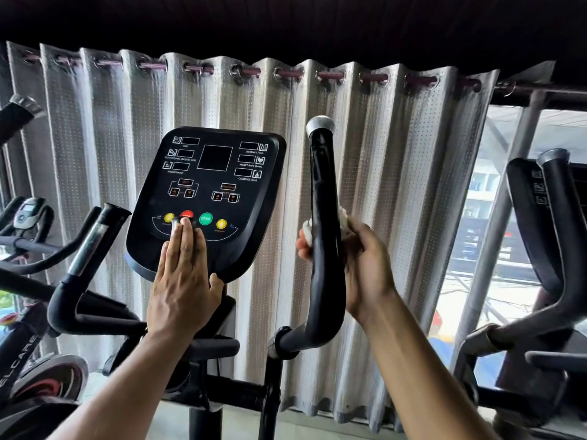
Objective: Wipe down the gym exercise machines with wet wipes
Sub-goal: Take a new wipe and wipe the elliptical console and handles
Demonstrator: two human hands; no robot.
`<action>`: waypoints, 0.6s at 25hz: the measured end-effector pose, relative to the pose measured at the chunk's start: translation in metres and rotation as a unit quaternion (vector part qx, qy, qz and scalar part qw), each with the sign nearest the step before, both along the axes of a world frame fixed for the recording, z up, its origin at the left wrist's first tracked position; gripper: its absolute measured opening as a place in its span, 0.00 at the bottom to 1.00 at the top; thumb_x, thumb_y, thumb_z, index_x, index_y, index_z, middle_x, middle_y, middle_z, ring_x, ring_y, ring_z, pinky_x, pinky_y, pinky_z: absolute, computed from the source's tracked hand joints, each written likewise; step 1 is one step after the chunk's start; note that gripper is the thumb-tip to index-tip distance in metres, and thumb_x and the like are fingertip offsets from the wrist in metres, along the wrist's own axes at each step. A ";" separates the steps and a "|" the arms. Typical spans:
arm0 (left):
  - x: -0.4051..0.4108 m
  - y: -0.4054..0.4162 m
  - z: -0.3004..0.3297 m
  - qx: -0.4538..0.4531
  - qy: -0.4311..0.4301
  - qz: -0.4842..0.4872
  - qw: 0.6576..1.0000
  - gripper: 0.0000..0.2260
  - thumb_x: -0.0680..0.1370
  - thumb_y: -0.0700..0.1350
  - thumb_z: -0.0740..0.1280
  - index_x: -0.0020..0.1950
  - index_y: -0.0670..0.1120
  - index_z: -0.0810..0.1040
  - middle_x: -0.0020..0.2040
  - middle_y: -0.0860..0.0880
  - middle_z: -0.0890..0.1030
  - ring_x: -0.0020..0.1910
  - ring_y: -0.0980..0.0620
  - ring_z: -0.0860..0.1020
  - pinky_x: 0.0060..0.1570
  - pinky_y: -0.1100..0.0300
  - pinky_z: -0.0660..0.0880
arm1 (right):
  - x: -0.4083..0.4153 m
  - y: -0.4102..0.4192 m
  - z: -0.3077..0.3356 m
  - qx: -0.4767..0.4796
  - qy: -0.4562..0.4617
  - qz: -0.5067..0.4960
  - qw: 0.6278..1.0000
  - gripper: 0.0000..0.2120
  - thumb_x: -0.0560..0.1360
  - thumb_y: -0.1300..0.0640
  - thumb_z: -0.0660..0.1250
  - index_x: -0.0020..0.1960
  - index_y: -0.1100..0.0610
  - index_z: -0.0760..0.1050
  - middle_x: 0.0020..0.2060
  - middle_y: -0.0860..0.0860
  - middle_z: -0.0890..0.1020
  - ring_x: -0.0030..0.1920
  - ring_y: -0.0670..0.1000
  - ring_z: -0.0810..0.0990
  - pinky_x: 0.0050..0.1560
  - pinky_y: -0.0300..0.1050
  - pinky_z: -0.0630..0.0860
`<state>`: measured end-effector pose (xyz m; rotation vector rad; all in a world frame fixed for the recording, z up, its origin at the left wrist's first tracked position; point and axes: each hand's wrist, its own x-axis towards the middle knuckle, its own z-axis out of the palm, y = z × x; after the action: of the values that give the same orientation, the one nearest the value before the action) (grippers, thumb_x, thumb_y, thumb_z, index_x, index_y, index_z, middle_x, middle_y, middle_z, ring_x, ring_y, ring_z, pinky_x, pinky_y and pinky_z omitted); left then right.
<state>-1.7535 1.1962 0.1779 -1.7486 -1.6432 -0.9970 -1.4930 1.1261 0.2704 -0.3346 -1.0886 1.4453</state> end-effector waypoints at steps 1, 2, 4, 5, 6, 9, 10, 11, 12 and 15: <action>0.000 0.000 0.000 0.002 -0.001 0.001 1.000 0.44 0.73 0.44 0.73 0.82 0.34 0.55 0.85 0.37 0.48 0.84 0.41 0.47 0.81 0.42 0.57 | 0.002 -0.007 -0.011 -0.006 0.002 -0.005 1.000 0.21 0.83 0.51 0.55 0.58 0.68 0.76 0.48 0.66 0.81 0.46 0.62 0.80 0.57 0.55 0.73; 0.001 -0.001 0.001 0.002 -0.002 0.001 1.000 0.43 0.72 0.44 0.73 0.82 0.33 0.56 0.85 0.37 0.49 0.84 0.41 0.47 0.81 0.42 0.57 | 0.005 -0.010 -0.021 -0.018 -0.012 -0.020 1.000 0.22 0.83 0.51 0.55 0.60 0.69 0.75 0.49 0.68 0.81 0.46 0.63 0.80 0.56 0.55 0.74; 0.001 -0.002 0.001 0.001 0.003 0.005 1.000 0.43 0.73 0.44 0.73 0.82 0.33 0.56 0.84 0.37 0.48 0.84 0.41 0.47 0.81 0.43 0.56 | 0.014 -0.014 -0.035 -0.030 -0.047 -0.046 0.997 0.24 0.82 0.53 0.58 0.62 0.73 0.74 0.50 0.71 0.80 0.47 0.65 0.80 0.56 0.55 0.78; 0.002 -0.002 0.001 0.002 0.007 0.008 1.000 0.43 0.73 0.44 0.72 0.82 0.33 0.56 0.84 0.37 0.48 0.84 0.41 0.47 0.81 0.43 0.55 | 0.017 -0.012 -0.037 -0.019 -0.059 -0.059 0.996 0.23 0.81 0.53 0.61 0.61 0.75 0.74 0.49 0.71 0.77 0.48 0.66 0.78 0.58 0.55 0.79; 0.002 -0.002 0.001 0.002 0.008 0.011 1.000 0.43 0.73 0.45 0.72 0.82 0.33 0.56 0.84 0.37 0.48 0.84 0.41 0.47 0.81 0.43 0.55 | 0.021 -0.012 -0.036 0.002 -0.070 -0.076 0.995 0.21 0.80 0.54 0.64 0.58 0.75 0.74 0.47 0.69 0.75 0.49 0.65 0.76 0.60 0.55 0.78; 0.002 -0.001 0.000 0.005 0.001 0.005 1.000 0.43 0.73 0.44 0.73 0.82 0.33 0.57 0.84 0.37 0.49 0.84 0.41 0.47 0.81 0.42 0.56 | 0.029 0.003 -0.005 0.092 -0.116 -0.222 0.964 0.07 0.82 0.58 0.65 0.49 0.61 0.78 0.40 0.57 0.82 0.41 0.54 0.82 0.47 0.48 0.79; 0.002 -0.001 0.000 0.008 0.001 0.001 1.000 0.43 0.72 0.44 0.74 0.81 0.33 0.57 0.84 0.37 0.49 0.84 0.41 0.47 0.81 0.42 0.57 | 0.032 0.011 0.015 0.164 -0.166 -0.316 0.920 0.06 0.82 0.58 0.65 0.50 0.59 0.79 0.43 0.54 0.84 0.42 0.51 0.84 0.45 0.47 0.81; 0.002 -0.001 0.000 0.010 0.003 -0.002 1.000 0.43 0.72 0.44 0.74 0.81 0.33 0.57 0.84 0.36 0.50 0.84 0.40 0.47 0.80 0.42 0.57 | 0.035 0.020 0.038 0.256 -0.231 -0.419 0.840 0.07 0.82 0.56 0.66 0.52 0.59 0.79 0.48 0.55 0.83 0.44 0.51 0.85 0.45 0.46 0.83; 0.001 -0.001 0.000 0.011 0.006 0.000 1.000 0.43 0.72 0.44 0.74 0.81 0.33 0.58 0.84 0.36 0.50 0.84 0.40 0.48 0.81 0.42 0.57 | 0.036 0.030 0.061 0.347 -0.300 -0.496 0.737 0.10 0.82 0.55 0.66 0.53 0.62 0.79 0.53 0.57 0.81 0.47 0.51 0.84 0.48 0.42 0.83; 0.000 -0.001 0.000 0.015 0.009 0.003 1.000 0.43 0.72 0.44 0.73 0.82 0.34 0.57 0.84 0.36 0.50 0.84 0.41 0.48 0.81 0.43 0.56 | 0.027 0.052 0.125 0.476 -0.473 -0.557 0.490 0.09 0.81 0.61 0.67 0.52 0.68 0.79 0.56 0.61 0.78 0.50 0.52 0.80 0.51 0.34 0.78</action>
<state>-1.7535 1.1957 0.1780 -1.7275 -1.6142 -0.9959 -1.4662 1.1783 0.3954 -0.8258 -1.7820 -0.7851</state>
